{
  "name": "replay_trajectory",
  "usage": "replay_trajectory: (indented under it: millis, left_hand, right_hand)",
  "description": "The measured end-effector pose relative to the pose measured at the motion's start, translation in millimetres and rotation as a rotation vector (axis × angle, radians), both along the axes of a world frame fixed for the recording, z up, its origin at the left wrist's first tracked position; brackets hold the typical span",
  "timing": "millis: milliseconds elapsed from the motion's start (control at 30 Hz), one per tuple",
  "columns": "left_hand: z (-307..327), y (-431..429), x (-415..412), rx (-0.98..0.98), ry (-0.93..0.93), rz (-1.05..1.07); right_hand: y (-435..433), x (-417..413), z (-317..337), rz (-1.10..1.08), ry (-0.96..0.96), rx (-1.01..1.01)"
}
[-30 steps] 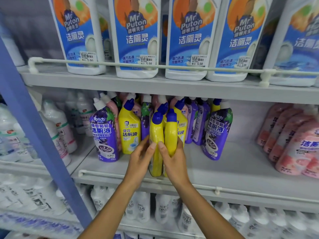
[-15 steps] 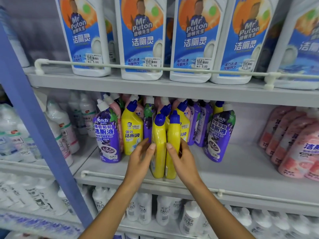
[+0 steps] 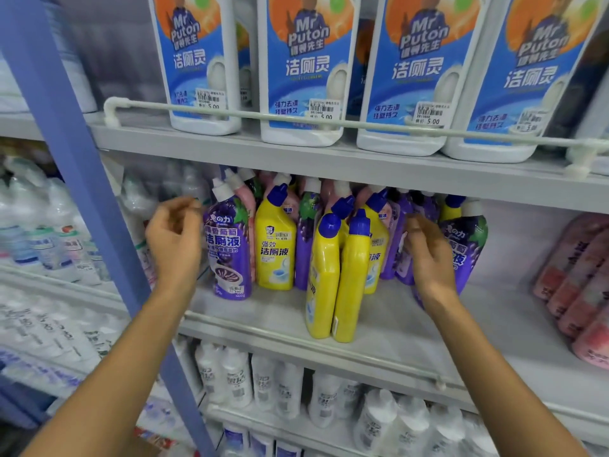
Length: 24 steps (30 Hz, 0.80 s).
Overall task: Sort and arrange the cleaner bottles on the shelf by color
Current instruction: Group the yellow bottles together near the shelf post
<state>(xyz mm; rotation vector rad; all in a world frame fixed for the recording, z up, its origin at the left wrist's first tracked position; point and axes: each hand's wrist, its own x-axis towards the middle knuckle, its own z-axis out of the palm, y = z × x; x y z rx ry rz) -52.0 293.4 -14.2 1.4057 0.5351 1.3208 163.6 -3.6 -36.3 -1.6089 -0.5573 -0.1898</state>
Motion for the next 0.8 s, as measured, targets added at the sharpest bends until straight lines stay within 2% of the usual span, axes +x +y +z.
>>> replay_trajectory:
  millis: [100,233,433,500,600,800]
  left_hand:
    - [14.0,19.6,21.0,-0.037,0.071,-0.033]
    - [31.7,31.6,45.9,-0.201,0.153,-0.107]
    - [34.6,52.4,48.9,-0.402,0.164,-0.418]
    - [29.9,55.1,49.7,-0.394,0.168,-0.471]
    - [21.0,61.9,51.3,-0.278,0.218,-0.444]
    - [17.5,75.6,49.4,-0.287,0.278,-0.476]
  right_hand:
    - [13.1,25.6,16.3,-0.007,-0.045,-0.008]
    - [40.6,58.8,28.4,0.051,-0.131,-0.189]
    - [42.9,89.2,30.3,0.118,-0.245,-0.423]
    - [45.1,99.6,28.2,0.106,-0.241,-0.456]
    - [51.2,112.7,22.0,0.061,-0.268,-0.473]
    - [57.2,97.2,30.4,-0.085,-0.300,-0.593]
